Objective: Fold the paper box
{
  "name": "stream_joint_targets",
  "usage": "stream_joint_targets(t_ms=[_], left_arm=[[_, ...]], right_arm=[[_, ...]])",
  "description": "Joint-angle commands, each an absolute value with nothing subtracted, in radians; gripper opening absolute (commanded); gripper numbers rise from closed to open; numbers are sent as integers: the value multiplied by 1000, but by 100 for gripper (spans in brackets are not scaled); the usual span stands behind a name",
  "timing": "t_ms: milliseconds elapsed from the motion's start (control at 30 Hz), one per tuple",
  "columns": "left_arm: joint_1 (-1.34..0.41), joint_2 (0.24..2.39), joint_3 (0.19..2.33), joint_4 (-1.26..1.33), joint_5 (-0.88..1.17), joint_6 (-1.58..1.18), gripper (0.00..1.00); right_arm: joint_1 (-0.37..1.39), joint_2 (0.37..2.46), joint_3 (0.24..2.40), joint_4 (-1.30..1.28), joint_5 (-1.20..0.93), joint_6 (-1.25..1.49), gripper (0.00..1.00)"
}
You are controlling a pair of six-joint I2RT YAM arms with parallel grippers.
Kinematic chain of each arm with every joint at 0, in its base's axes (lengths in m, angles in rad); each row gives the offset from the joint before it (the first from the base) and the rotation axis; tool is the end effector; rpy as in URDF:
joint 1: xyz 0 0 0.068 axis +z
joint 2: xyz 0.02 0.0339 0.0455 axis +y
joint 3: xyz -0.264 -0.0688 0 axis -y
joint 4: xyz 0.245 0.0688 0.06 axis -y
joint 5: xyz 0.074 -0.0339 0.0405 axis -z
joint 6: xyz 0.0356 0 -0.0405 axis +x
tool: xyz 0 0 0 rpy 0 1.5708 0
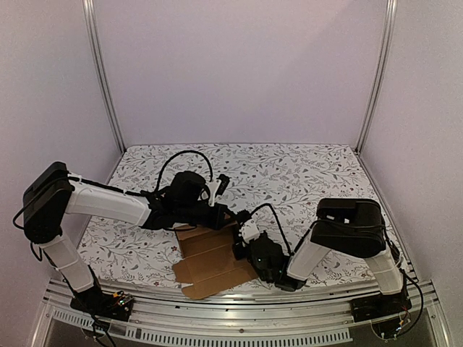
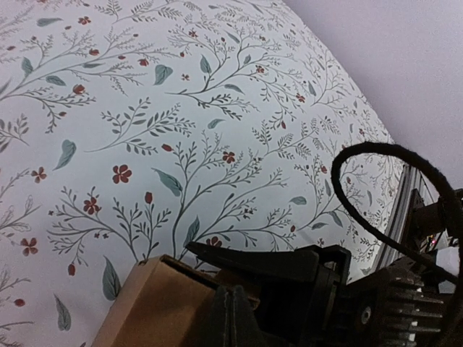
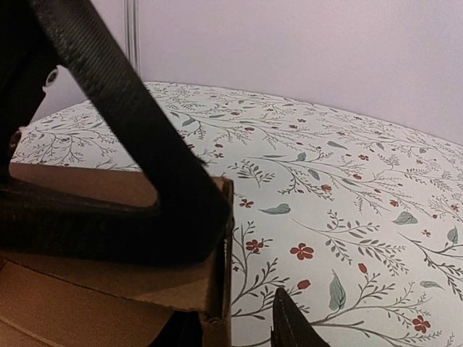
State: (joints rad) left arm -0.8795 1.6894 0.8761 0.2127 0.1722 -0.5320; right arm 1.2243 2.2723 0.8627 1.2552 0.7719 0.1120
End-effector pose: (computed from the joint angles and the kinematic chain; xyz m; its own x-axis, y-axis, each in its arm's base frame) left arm 0.2205 -0.2760 0.1772 -0.7412 0.1119 -0.6619 0.5490 0.6683 -0.5019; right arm 0.1549 0.3558 0.0677 -0.1011 -0.0441 -0.9939 -0.4313 0.9022 0.0038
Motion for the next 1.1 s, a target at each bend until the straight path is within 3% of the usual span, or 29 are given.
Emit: stream_joint_targets(t_ms=[0,633,700,767,1067], left_arm=[[-873,1729,873,160,161,-535,0],[-873,1726,877,154,166,-532,0],[-873,1725,876,153,166,-532,0],[-873,1724,876,153,163,-531,0],[-871,1727,873,156,164,-533,0]], right_arm=[[1233,2313,872,1210,762,155,32],[1231,2356,943,1119,770,158,27],[1233,2360,948,1107,770,159,18],[1231,2360,951,1097,770,160,2],[1234,2362,943,1107,775,158,0]])
